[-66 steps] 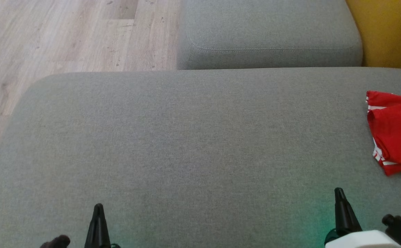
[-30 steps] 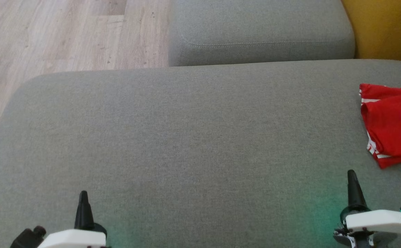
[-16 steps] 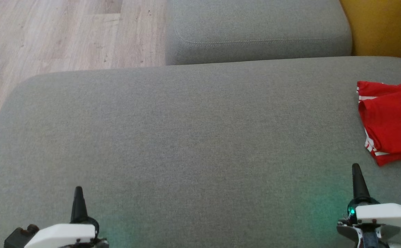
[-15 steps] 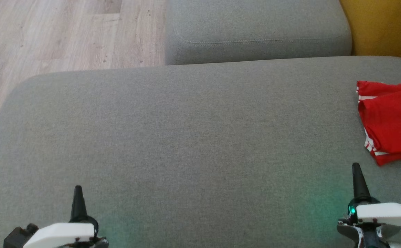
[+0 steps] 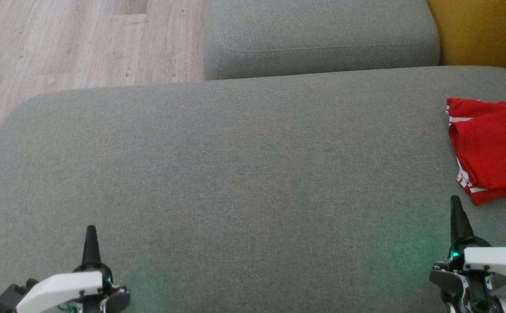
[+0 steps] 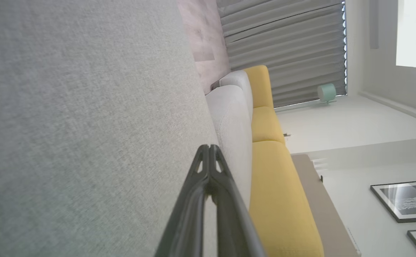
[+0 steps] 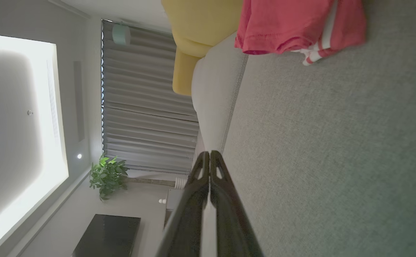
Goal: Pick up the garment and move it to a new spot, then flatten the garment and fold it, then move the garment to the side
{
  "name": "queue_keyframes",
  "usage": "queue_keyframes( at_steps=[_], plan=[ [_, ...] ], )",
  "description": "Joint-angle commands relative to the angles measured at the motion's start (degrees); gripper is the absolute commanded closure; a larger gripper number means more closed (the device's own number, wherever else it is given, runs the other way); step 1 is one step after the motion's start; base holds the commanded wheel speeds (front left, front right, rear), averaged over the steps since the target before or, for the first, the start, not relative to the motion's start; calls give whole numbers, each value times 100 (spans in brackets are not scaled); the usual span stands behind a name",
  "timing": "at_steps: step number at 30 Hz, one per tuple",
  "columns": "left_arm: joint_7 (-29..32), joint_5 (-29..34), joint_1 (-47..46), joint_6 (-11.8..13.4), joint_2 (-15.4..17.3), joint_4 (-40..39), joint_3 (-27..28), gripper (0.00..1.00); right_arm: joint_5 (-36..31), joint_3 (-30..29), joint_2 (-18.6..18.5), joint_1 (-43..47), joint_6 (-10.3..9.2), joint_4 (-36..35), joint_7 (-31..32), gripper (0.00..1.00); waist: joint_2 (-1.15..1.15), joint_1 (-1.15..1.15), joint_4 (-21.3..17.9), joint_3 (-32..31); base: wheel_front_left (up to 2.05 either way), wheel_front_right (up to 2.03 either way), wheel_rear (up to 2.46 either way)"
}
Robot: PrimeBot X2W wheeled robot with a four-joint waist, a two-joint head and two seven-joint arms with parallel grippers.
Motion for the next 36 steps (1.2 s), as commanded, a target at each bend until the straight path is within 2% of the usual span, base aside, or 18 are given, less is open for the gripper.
queue_keyframes(
  at_steps=[1,19,36],
  plan=[
    [56,-213,-374,-87,78,-148,240,100,234,64,-114,-329,-4,-176,61,100,0,0,-11,6,0,0,0],
    [352,-1345,-639,-229,66,-86,506,100,1373,-90,-111,-592,-4,-168,350,100,0,0,-99,57,0,0,0],
    [392,-1332,-647,-232,35,-83,554,100,1367,-128,-86,-600,-4,-166,383,100,0,0,-101,58,0,0,0]
  ],
)
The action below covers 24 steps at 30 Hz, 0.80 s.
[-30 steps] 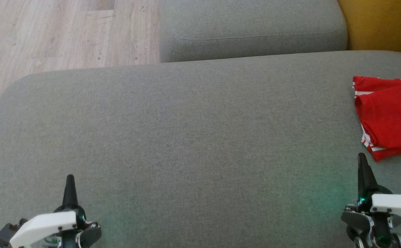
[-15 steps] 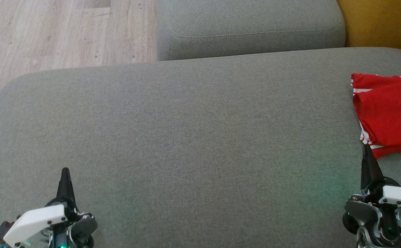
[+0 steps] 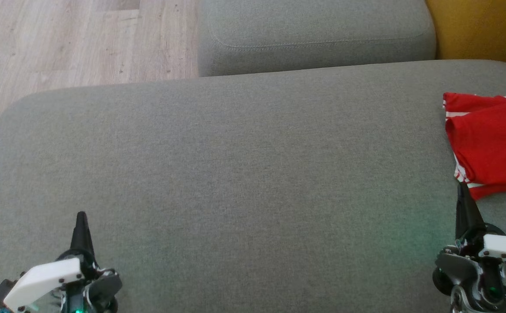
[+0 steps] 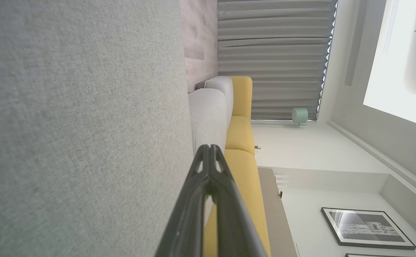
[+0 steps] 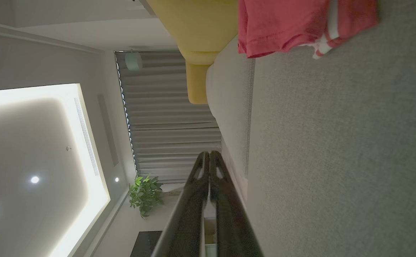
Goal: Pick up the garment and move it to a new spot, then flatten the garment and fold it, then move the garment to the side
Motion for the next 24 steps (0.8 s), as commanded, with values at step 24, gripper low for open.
queue_keyframes(
  at_steps=[24],
  plan=[
    [80,50,-285,-38,15,-158,273,100,-20,60,-55,-301,-4,-183,59,100,0,0,0,0,0,0,0]
  ],
)
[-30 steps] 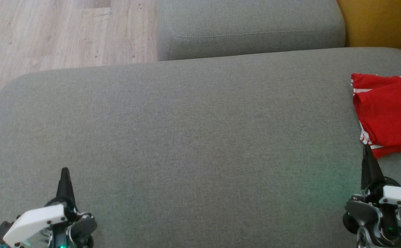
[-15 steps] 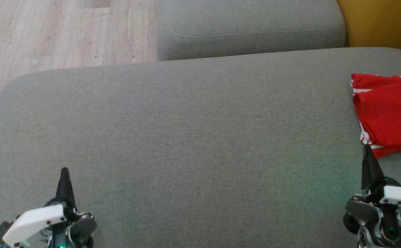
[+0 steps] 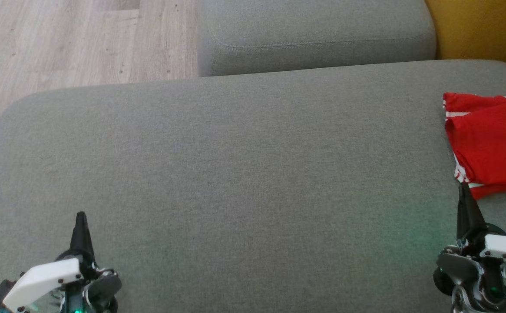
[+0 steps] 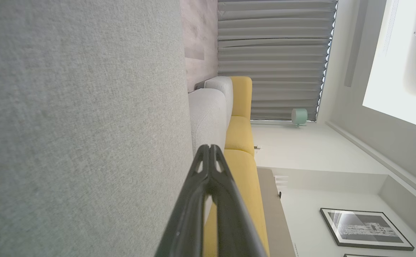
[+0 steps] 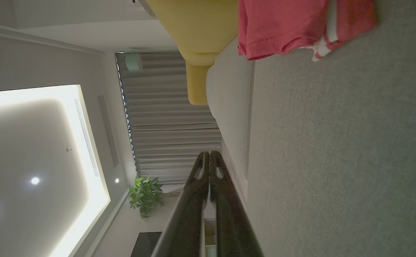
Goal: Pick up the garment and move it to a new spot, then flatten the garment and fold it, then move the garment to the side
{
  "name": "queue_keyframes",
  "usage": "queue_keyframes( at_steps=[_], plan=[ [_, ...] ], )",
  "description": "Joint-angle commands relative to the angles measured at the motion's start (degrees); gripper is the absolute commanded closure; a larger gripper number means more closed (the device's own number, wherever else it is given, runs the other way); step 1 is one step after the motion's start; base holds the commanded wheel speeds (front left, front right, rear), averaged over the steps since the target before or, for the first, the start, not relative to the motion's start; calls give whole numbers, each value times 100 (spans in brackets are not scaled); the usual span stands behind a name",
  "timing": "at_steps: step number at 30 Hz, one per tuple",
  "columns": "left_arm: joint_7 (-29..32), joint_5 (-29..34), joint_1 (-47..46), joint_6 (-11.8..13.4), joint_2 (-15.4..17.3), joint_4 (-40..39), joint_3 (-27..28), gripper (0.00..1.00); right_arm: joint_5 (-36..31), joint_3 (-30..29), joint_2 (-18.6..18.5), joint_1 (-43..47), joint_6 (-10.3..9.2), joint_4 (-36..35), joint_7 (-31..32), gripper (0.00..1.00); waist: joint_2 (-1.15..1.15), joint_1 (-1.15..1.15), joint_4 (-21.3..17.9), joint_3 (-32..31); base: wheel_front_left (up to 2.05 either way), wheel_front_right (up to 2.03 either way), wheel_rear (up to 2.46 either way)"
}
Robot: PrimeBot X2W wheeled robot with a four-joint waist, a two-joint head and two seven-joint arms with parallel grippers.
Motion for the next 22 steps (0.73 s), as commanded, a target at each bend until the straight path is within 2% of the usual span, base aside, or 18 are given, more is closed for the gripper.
queue_keyframes(
  at_steps=[1,22],
  plan=[
    [31,44,-285,-38,49,-159,205,100,-19,95,-57,-301,-4,-183,52,100,0,0,0,0,0,0,0],
    [59,73,-288,-38,25,-157,240,100,-41,68,-38,-303,-4,-181,73,100,0,0,0,0,0,0,0]
  ],
)
